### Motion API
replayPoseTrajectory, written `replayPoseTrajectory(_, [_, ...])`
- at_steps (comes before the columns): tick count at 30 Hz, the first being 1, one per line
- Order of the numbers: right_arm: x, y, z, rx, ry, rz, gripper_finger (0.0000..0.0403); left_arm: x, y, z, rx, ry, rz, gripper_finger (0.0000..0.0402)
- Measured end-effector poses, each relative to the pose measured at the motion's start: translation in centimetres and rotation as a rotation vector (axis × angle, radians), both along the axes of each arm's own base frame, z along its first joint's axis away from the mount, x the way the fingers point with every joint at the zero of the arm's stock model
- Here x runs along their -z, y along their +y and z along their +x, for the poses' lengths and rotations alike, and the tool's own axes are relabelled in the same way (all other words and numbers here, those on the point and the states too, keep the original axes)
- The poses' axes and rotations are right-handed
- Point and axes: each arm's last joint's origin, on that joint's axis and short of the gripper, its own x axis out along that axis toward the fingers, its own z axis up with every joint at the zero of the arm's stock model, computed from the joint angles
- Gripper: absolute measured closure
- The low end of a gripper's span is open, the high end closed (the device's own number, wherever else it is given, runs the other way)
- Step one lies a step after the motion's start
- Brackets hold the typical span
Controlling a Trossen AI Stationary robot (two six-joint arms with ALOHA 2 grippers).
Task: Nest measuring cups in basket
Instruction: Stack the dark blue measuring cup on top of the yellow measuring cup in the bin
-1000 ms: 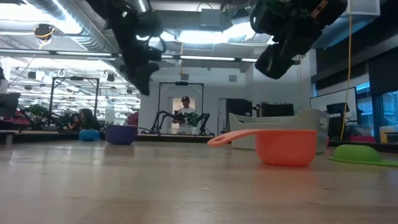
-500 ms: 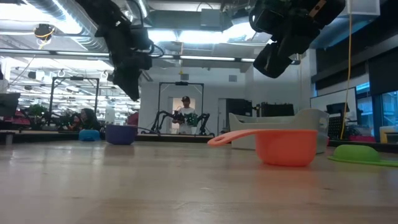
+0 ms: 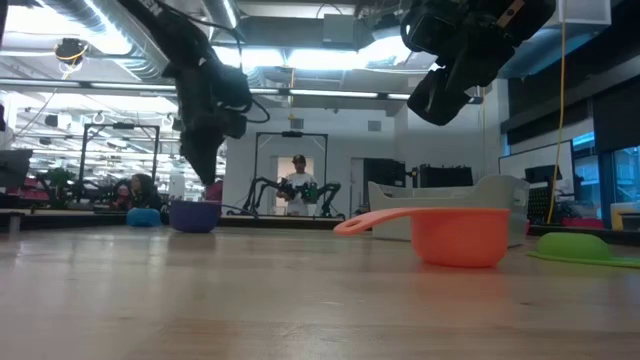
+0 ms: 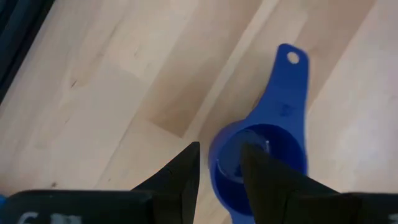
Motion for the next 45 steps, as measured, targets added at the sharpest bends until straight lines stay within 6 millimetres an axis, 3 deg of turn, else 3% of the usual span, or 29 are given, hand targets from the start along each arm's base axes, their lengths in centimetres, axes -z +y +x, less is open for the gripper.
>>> replayPoseTrajectory(12, [0.0, 0.0, 0.0, 0.000, 0.000, 0.000, 0.0249, 2.6, 0.6, 0.6, 0.003, 0.068, -0.073, 0.0292])
replayPoseTrajectory(23, [0.0, 0.0, 0.0, 0.000, 0.001, 0.000, 0.0249, 2.9, 0.6, 0.6, 0.006, 0.075, -0.081, 0.0292])
replayPoseTrajectory(35, [0.0, 0.0, 0.0, -0.015, -0.012, -0.013, 0.0249, 6.1, -1.8, -0.4, 0.008, 0.178, -0.136, 0.0295])
replayPoseTrajectory(40, [0.0, 0.0, 0.0, -0.014, -0.012, -0.012, 0.0249, 6.6, -2.6, -0.3, 0.029, 0.217, -0.124, 0.0323])
replayPoseTrajectory(45, [0.0, 0.0, 0.0, -0.014, -0.012, -0.011, 0.0249, 6.6, -2.8, 0.4, 0.008, 0.218, -0.076, 0.0385])
